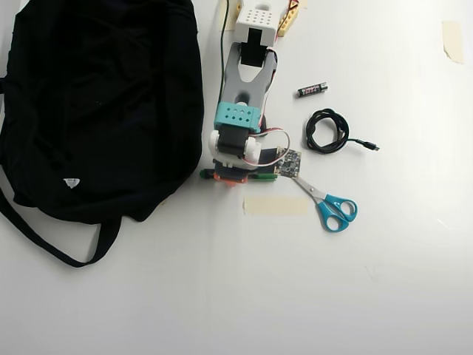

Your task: Put the green marker into the black bag

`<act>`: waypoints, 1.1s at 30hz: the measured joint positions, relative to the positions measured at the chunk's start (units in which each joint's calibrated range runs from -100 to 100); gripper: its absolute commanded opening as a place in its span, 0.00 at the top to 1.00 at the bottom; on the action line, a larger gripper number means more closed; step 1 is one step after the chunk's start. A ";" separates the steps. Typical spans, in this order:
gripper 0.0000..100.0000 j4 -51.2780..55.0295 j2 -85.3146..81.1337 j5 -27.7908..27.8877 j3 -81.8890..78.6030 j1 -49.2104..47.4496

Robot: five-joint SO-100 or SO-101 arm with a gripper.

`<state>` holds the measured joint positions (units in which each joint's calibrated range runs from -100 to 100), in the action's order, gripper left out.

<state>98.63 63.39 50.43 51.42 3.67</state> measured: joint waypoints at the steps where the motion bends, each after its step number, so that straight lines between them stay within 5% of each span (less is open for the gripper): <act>1: 0.85 0.00 0.00 0.00 0.00 0.00; 19: 0.86 0.00 0.00 0.00 0.00 0.00; 33: 0.95 0.00 0.00 -1.32 0.00 -0.07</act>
<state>98.63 63.39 49.11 51.42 3.60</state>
